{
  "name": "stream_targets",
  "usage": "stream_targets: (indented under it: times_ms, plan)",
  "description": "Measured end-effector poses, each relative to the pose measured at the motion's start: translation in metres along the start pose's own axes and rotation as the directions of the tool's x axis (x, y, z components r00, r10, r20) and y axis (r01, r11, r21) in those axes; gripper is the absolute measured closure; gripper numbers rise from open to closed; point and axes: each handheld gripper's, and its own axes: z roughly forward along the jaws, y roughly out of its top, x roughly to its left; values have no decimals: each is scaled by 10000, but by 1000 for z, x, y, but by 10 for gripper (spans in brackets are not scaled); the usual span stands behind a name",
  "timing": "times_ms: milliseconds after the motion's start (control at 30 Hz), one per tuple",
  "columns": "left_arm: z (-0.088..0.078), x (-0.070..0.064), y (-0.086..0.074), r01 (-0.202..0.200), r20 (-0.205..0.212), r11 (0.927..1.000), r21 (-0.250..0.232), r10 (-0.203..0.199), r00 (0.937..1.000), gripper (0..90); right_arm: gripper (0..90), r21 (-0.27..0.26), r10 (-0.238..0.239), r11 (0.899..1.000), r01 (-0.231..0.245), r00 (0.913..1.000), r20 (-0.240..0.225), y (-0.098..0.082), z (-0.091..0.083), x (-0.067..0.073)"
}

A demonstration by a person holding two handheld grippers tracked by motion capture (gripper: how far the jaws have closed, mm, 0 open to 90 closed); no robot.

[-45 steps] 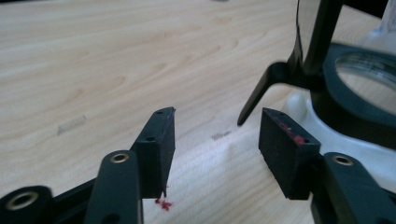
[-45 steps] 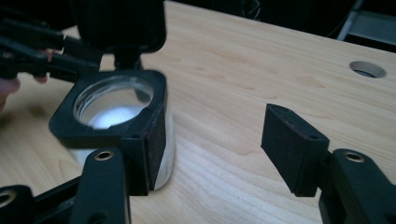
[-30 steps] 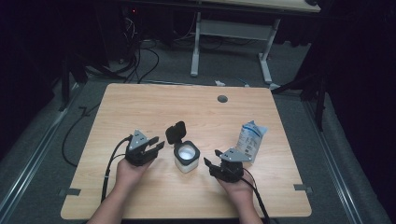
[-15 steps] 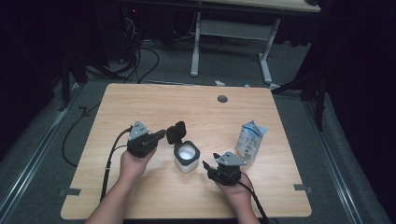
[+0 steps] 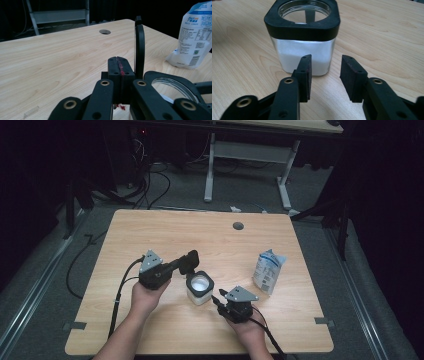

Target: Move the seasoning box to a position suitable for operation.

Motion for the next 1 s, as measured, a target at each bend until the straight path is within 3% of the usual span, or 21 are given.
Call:
stream_targets:
  times_ms: [100,267,1000]
  plan:
    - [1,0,-1,35,56,10000,64,-35,10000,900,824,50,-280,9996,279,9993,255,1,-1,5]
    - [0,-1,-1,2,17,10000,51,-2,10000,900,899,-242,-15,9997,19,9998,180,3,-3,7]
    - [-5,-8,-1,75,417,9999,-120,-70,9991,900,893,-183,-320,9993,325,9992,238,3,3,15]
